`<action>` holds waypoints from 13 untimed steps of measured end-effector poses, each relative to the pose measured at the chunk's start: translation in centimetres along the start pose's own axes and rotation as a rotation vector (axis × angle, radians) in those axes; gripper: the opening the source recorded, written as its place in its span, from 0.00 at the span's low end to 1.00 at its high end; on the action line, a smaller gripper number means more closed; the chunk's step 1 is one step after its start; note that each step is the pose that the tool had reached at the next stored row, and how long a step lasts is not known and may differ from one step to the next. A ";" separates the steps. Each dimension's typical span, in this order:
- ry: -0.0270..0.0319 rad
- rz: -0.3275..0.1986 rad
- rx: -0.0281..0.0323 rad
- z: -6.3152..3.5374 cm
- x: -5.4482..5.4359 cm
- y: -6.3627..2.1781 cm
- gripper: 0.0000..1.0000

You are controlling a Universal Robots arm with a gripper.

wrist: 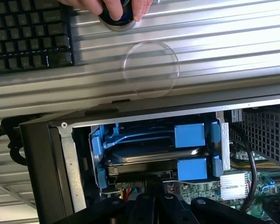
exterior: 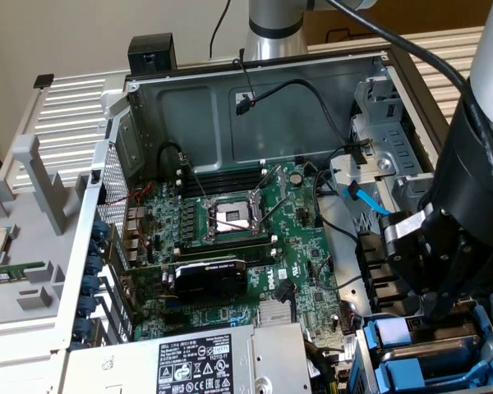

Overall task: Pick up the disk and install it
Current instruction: 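Insert the second disk wire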

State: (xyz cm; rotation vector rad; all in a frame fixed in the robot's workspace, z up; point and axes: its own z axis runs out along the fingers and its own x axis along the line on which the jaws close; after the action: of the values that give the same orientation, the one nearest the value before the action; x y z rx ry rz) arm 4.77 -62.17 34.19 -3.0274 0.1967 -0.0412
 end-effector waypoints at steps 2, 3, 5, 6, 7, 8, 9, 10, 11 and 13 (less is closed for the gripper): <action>-0.0001 0.000 0.0004 0.07 0.0 0.03 0.11; -0.0001 0.000 0.0005 0.11 0.0 0.04 0.11; -0.0002 0.000 0.0007 0.18 0.0 0.06 0.11; -0.0002 0.000 0.0010 0.21 0.0 0.07 0.11; -0.0002 0.000 0.0013 0.23 0.0 0.08 0.11; -0.0003 0.000 0.0015 0.24 0.0 0.08 0.11; -0.0003 0.000 0.0016 0.25 0.0 0.09 0.11; -0.0004 0.000 0.0016 0.27 0.0 0.10 0.11; -0.0005 0.000 0.0016 0.29 0.0 0.11 0.11; -0.0007 0.000 0.0015 0.35 0.0 0.14 0.11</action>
State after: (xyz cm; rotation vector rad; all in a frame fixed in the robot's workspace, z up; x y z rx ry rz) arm 4.77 -62.27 33.83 -3.0259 0.1967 -0.0403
